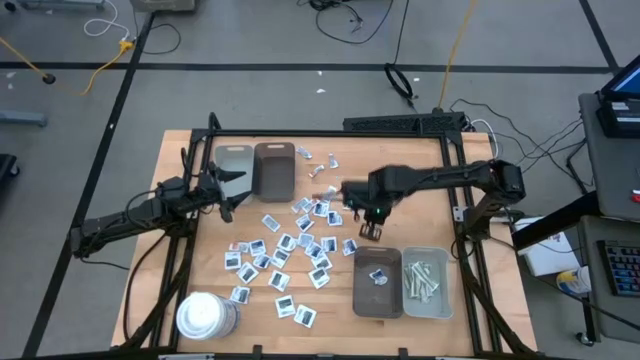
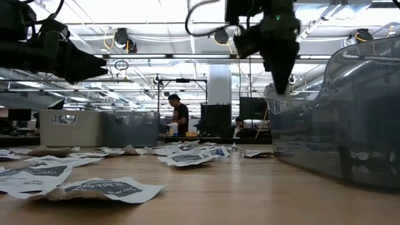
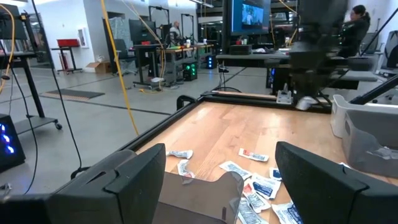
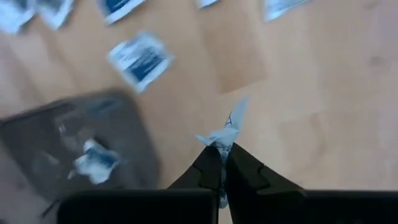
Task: Pick & Place First Aid Supplies
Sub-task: Put the white alcohol pad into the bottom black bin
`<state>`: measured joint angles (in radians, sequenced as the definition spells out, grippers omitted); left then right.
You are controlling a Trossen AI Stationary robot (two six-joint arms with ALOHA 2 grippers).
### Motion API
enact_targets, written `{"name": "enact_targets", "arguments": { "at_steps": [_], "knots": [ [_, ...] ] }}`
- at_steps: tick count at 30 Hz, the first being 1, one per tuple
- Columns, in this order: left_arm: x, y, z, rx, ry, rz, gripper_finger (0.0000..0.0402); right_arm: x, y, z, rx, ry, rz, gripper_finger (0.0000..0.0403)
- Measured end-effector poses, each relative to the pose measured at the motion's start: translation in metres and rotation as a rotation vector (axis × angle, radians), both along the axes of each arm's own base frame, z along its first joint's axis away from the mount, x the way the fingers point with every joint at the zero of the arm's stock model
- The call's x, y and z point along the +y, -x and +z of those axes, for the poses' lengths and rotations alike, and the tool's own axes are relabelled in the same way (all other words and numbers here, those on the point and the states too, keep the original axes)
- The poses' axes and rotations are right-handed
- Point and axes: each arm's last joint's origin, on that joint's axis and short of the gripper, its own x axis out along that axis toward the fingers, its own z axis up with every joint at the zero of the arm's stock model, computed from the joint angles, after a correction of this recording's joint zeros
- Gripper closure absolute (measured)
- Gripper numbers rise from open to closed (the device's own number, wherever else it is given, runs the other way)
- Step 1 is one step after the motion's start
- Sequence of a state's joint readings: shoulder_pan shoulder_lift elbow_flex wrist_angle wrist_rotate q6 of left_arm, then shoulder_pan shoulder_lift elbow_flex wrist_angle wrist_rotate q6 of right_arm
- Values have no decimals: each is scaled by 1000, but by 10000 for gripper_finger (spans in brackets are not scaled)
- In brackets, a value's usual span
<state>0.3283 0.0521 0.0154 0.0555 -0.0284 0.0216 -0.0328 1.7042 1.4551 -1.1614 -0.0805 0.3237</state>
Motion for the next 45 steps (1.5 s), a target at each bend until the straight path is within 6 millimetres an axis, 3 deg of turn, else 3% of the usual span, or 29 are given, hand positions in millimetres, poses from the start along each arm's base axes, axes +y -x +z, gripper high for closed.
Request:
{"name": "enact_targets", "arguments": {
  "at_steps": [11, 17, 26, 34, 41, 45],
  "knots": [
    [0, 0, 0, 0, 0, 0, 96, 99, 11, 5, -13, -89, 29, 402],
    [0, 0, 0, 0, 0, 0, 96, 136, 22, 6, -25, -113, 28, 401],
    [0, 0, 0, 0, 0, 0, 96, 160, 26, 2, -85, -87, 54, 401],
    [0, 0, 0, 0, 0, 0, 96, 181, 23, -30, -88, -87, 118, 401],
    [0, 0, 0, 0, 0, 0, 96, 185, 23, -67, -65, -40, 175, 401],
    [0, 0, 0, 0, 0, 0, 96, 184, 24, -77, -51, -2, 199, 400]
  ]
}}
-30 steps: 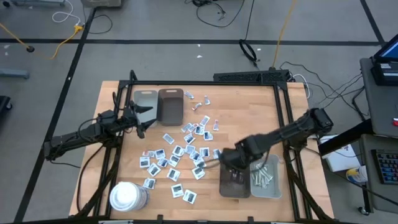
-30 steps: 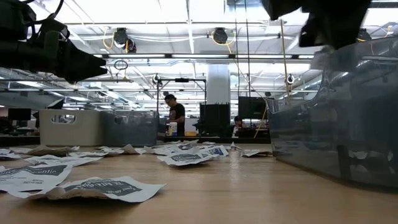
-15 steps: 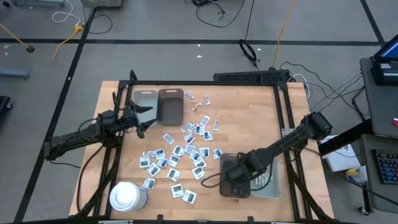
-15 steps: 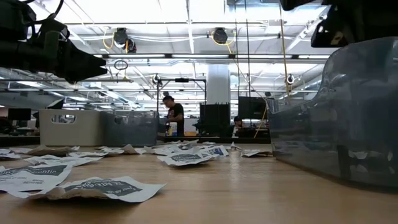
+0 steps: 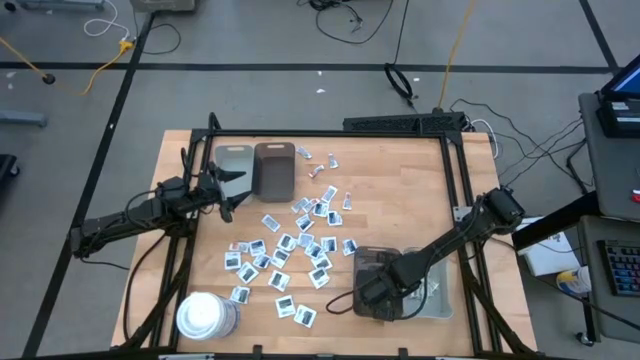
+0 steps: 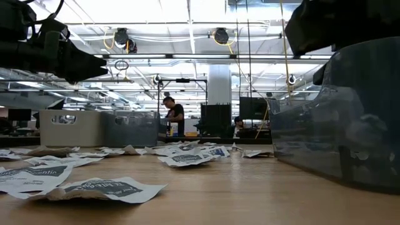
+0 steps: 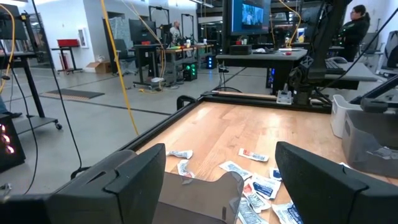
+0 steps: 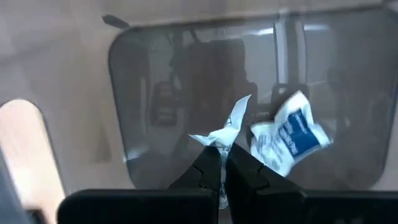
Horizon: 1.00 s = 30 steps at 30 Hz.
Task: Pick & Place First Aid Supplies
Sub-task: Put the white alcohol pad into the bottom black bin
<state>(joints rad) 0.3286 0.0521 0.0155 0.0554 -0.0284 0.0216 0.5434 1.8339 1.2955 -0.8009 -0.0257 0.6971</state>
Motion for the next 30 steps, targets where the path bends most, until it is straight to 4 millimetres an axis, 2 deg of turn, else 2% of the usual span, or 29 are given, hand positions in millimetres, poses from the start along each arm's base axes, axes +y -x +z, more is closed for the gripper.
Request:
{"name": "enact_targets", "arguments": {
  "at_steps": [4, 7, 15, 19, 23, 30],
  "knots": [
    [0, 0, 0, -1, 0, 0, 96, 0, -1, -1, -15, -7, 7, 396],
    [0, 0, 0, 0, 0, 0, 96, 0, -1, 0, -20, -11, 12, 372],
    [0, 0, 0, 0, 0, 0, 96, 0, -1, 0, -7, -34, 13, 241],
    [0, 0, 0, 0, 0, 0, 96, -1, -2, 1, -8, -32, 23, 196],
    [0, 0, 0, 0, 0, 0, 96, -2, -4, 14, -35, -50, 20, 180],
    [0, 0, 0, 0, 0, 0, 96, -11, -9, 40, -70, -93, 47, 191]
  ]
}}
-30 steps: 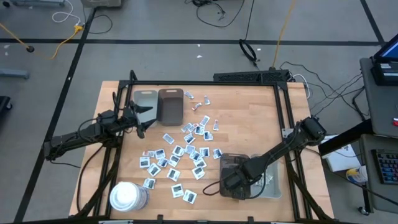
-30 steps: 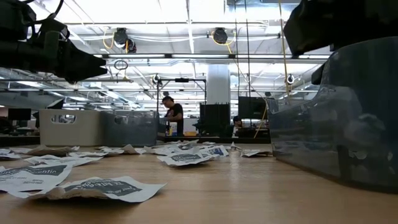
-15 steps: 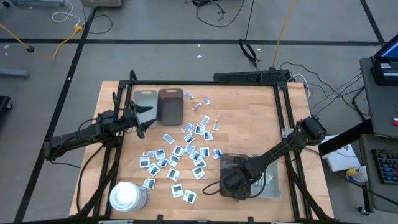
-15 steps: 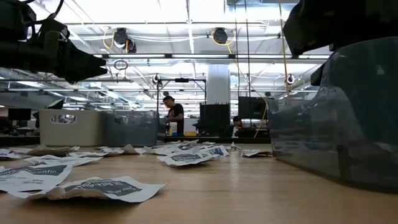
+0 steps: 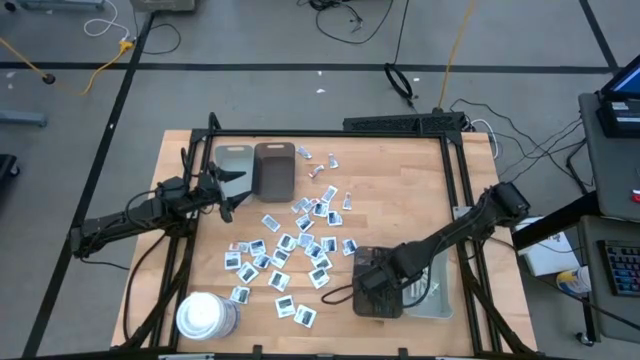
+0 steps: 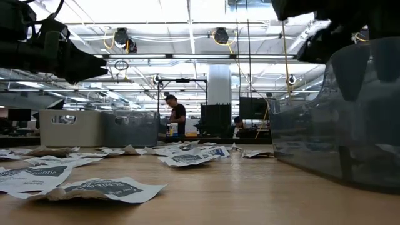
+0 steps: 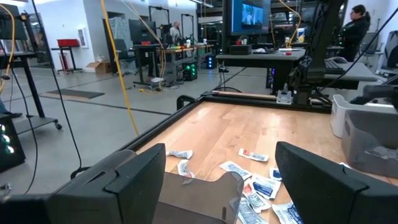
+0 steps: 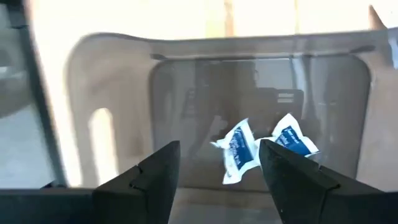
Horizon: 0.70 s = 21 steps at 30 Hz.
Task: Pick & Place First Aid Supplies
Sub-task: Put the white alcohol pad into the bottom black bin
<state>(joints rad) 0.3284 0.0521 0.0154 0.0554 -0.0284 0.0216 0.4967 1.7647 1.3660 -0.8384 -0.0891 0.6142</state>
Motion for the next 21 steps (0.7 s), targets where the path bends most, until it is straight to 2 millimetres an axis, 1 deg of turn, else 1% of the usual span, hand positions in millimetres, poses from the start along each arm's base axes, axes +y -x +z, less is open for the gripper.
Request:
{"name": "enact_targets", "arguments": {
  "at_steps": [6, 14, 17, 21],
  "knots": [
    [0, 0, 0, 0, 0, 0, 96, -13, -1, 17, -17, -68, 34, 199],
    [0, 0, 0, 0, 0, 0, 96, -36, 1, 36, -67, -66, 54, 198],
    [0, 0, 0, 0, 0, 0, 96, -50, -4, 38, -81, -57, 47, 199],
    [0, 0, 0, 0, 0, 0, 96, -76, -11, 38, -94, -39, 15, 199]
  ]
}}
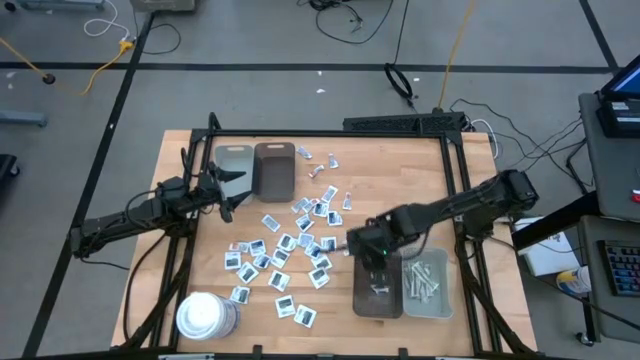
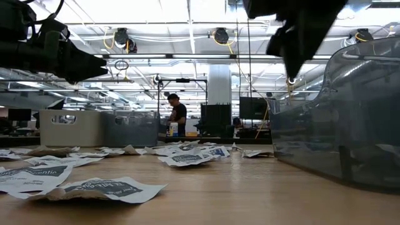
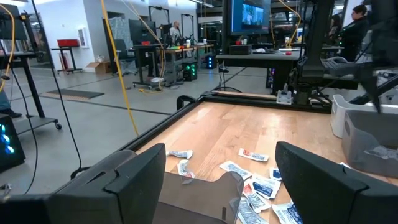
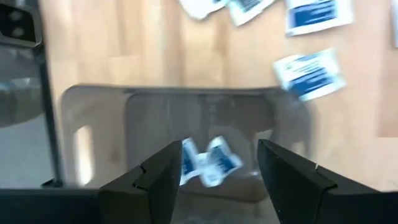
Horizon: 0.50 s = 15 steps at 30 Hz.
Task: Pick & Place First Aid Supplies
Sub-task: Put the white alcohol pad into the bottom black bin
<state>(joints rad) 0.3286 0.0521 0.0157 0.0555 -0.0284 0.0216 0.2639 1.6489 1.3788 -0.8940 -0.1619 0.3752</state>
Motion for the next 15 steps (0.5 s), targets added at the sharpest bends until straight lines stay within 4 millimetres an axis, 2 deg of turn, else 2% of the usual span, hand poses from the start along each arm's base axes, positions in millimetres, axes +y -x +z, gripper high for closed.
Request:
{"name": "enact_targets", "arguments": {
  "at_steps": [9, 15],
  "knots": [
    [0, 0, 0, 0, 0, 0, 96, -57, -10, 0, -13, 39, -58, 200],
    [0, 0, 0, 0, 0, 0, 96, -87, -7, -2, 19, 54, -107, 201]
  ]
}}
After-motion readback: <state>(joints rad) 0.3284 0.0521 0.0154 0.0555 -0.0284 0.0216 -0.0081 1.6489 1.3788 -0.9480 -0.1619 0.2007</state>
